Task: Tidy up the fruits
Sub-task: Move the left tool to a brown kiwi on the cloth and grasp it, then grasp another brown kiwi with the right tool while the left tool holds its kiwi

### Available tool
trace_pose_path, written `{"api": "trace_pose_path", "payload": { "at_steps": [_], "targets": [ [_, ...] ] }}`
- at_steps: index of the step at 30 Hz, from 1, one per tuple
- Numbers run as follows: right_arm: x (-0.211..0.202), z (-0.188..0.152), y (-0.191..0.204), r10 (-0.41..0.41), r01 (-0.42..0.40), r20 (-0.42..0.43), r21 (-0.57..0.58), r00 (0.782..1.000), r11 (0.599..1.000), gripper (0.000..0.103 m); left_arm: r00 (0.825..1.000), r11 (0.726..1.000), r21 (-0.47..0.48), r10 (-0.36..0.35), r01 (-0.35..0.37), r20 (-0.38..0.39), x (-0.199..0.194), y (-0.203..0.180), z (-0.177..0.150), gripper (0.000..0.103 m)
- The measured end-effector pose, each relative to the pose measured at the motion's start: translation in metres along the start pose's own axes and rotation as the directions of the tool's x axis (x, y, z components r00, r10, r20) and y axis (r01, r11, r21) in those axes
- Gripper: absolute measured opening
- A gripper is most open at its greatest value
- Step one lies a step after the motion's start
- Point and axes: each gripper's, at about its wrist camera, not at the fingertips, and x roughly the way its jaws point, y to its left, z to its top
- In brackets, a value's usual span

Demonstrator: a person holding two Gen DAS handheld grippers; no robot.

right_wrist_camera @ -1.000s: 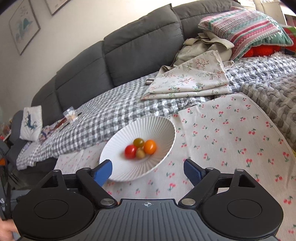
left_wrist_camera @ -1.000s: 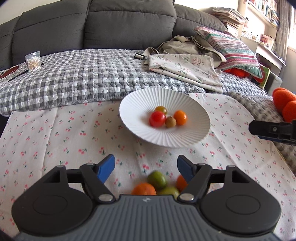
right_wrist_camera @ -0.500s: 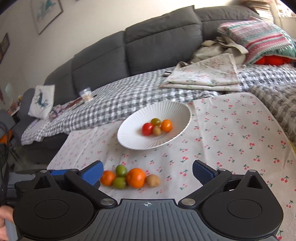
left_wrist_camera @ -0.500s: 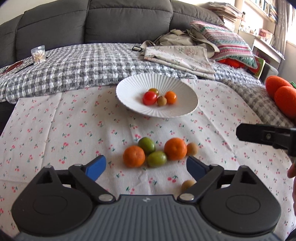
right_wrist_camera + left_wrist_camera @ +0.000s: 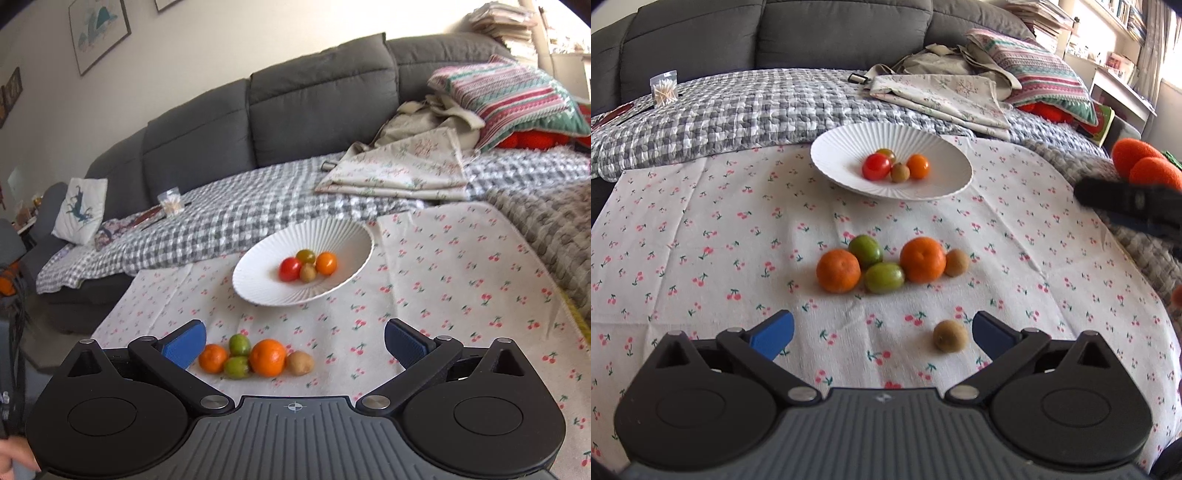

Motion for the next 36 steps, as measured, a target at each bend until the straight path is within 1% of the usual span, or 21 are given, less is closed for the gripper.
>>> {"api": "trace_pose_path", "payload": {
  "at_steps": [4, 7, 10, 14, 16, 18, 19, 20, 21, 23, 24, 25, 26, 28, 30, 33, 35, 36],
  "targets": [
    [-0.002, 0.000, -0.005, 0.002, -0.002, 0.030, 0.021, 1.000, 1.000, 0.103, 1.000, 0.999, 0.041, -0.015, 0.016, -0.022, 0.001, -0.008, -0.007, 0.102],
    [0.002, 0.000, -0.007, -0.011, 0.011, -0.001, 0.018, 1.000, 1.000, 0.103, 1.000, 0.996, 0.083, -0.016, 0.018, -0.026, 0.003, -0.015, -0.011, 0.102],
    [0.005, -0.001, -0.012, -0.012, 0.014, -0.036, 0.031, 0.999, 0.999, 0.103, 0.999, 0.994, 0.101, -0.032, 0.035, -0.025, 0.004, -0.020, -0.014, 0.102],
    [0.008, -0.002, -0.021, 0.001, 0.004, -0.068, 0.077, 0.998, 0.997, 0.103, 0.999, 0.990, 0.132, -0.043, 0.046, -0.024, 0.010, -0.026, -0.017, 0.098],
    [0.011, -0.004, -0.023, -0.001, 0.008, -0.081, 0.085, 0.997, 0.996, 0.103, 0.999, 0.988, 0.147, -0.042, 0.044, -0.016, 0.014, -0.030, -0.017, 0.092],
    [0.014, -0.006, -0.022, -0.010, 0.017, -0.092, 0.084, 0.996, 0.996, 0.103, 0.999, 0.986, 0.159, -0.053, 0.054, -0.012, 0.020, -0.034, -0.015, 0.081],
    [0.016, -0.006, -0.022, -0.011, 0.020, -0.097, 0.084, 0.995, 0.996, 0.103, 0.998, 0.985, 0.162, -0.059, 0.060, -0.011, 0.025, -0.036, -0.015, 0.078],
    [0.018, -0.007, -0.022, -0.010, 0.018, -0.106, 0.082, 0.994, 0.996, 0.101, 0.998, 0.984, 0.165, -0.063, 0.065, -0.016, 0.030, -0.038, -0.014, 0.068],
    [0.020, -0.008, -0.021, -0.008, 0.017, -0.114, 0.080, 0.993, 0.997, 0.101, 0.998, 0.983, 0.170, -0.065, 0.068, -0.025, 0.035, -0.040, -0.015, 0.053],
    [0.023, -0.009, -0.018, -0.004, 0.013, -0.129, 0.065, 0.992, 0.998, 0.100, 0.997, 0.978, 0.196, -0.059, 0.069, -0.053, 0.044, -0.046, -0.020, 0.038],
    [0.025, -0.010, -0.017, -0.004, 0.012, -0.135, 0.056, 0.991, 0.998, 0.099, 0.998, 0.974, 0.218, -0.052, 0.058, -0.034, 0.044, -0.049, -0.022, 0.031],
    [0.027, -0.010, -0.016, -0.003, 0.011, -0.143, 0.049, 0.990, 0.999, 0.098, 0.998, 0.969, 0.238, -0.053, 0.060, -0.033, 0.043, -0.052, -0.022, 0.025],
    [0.029, -0.011, -0.015, -0.001, 0.008, -0.151, 0.045, 0.988, 0.999, 0.096, 0.998, 0.968, 0.241, -0.057, 0.063, -0.034, 0.040, -0.052, -0.022, 0.025],
    [0.033, -0.012, -0.015, 0.003, 0.004, -0.169, 0.039, 0.986, 0.999, 0.093, 0.997, 0.973, 0.217, -0.074, 0.080, -0.036, 0.035, -0.049, -0.020, 0.025],
    [0.036, -0.013, -0.016, 0.014, -0.007, -0.189, 0.038, 0.982, 0.999, 0.092, 0.997, 0.978, 0.192, -0.072, 0.078, -0.038, 0.032, -0.044, -0.018, 0.025],
    [0.043, -0.013, -0.021, 0.027, -0.019, -0.218, 0.039, 0.976, 0.999, 0.087, 0.998, 0.986, 0.157, -0.059, 0.063, -0.030, 0.026, -0.034, -0.015, 0.025],
    [0.047, -0.013, -0.024, 0.025, -0.017, -0.234, 0.037, 0.972, 0.999, 0.080, 0.998, 0.991, 0.126, -0.051, 0.053, -0.024, 0.023, -0.026, -0.011, 0.025],
    [0.049, -0.013, -0.025, 0.026, -0.017, -0.242, 0.037, 0.970, 0.999, 0.078, 0.999, 0.993, 0.106, -0.049, 0.050, -0.018, 0.020, -0.022, -0.009, 0.025]
  ]
}}
